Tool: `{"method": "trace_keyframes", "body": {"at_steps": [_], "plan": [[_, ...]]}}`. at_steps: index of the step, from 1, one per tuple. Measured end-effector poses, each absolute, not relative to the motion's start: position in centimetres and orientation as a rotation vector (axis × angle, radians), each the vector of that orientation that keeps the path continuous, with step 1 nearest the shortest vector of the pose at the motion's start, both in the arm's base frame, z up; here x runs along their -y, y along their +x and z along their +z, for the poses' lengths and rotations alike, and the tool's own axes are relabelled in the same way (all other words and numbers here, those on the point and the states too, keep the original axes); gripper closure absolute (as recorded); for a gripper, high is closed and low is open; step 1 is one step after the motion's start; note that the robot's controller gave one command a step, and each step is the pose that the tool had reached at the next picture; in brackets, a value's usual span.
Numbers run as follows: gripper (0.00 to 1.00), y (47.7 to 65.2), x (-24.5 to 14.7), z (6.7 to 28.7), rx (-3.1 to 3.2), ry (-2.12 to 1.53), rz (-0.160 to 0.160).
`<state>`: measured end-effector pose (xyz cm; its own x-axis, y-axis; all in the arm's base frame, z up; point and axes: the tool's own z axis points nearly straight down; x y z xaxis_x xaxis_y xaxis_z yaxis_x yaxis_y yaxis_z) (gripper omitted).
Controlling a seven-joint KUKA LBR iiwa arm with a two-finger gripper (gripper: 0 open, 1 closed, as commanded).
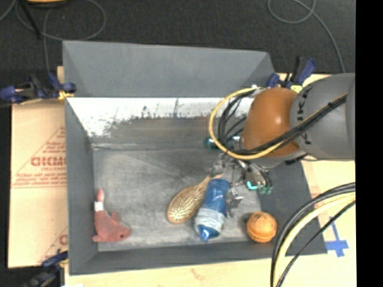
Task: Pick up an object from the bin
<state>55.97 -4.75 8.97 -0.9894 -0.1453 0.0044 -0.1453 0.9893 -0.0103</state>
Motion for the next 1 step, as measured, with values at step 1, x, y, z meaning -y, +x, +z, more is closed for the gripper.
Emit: {"method": "trace_keyframes", "body": {"at_steps": [1], "plan": [[0.0, 55.95, 4.75, 8.95, 3.129, 0.23, 0.017]]}}
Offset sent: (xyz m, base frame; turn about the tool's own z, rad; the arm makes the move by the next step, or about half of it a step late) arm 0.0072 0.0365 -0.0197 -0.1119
